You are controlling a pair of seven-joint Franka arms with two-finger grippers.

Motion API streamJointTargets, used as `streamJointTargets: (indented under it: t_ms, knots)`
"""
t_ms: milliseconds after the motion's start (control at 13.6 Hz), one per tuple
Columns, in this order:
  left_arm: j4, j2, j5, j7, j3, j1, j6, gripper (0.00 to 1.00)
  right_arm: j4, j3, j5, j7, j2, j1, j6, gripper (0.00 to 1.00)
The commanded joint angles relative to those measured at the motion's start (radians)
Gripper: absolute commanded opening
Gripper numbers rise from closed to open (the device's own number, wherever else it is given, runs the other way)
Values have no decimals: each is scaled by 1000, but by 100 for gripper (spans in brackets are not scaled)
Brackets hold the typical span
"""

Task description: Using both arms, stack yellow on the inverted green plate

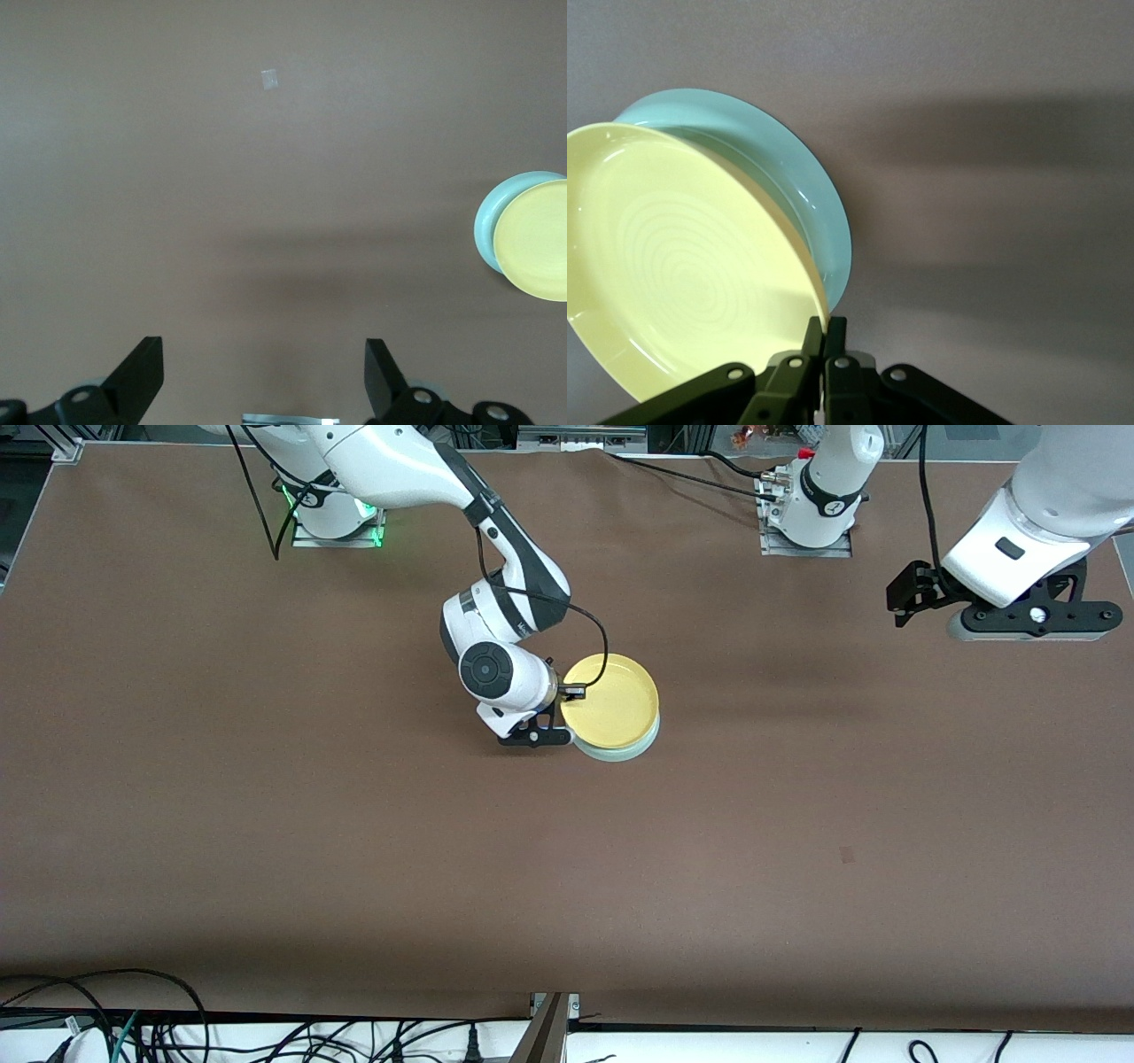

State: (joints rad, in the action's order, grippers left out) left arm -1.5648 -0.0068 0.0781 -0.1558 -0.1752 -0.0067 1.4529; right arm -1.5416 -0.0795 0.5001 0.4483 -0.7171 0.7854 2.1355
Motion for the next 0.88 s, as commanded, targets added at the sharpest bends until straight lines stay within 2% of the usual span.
streamJointTargets:
  t_ms: [0,440,807]
  knots:
    - [-60,-45,-78,41,-7,88,27,100,-2,-11,20,7,-10,14,23,0]
    - [-49,-28,-109,41,0,109,70,100,-2,-11,20,7,-33,23,67,0]
    - [0,1,-126,107,0,155,67,100,-2,-11,20,15,-39,35,83,0]
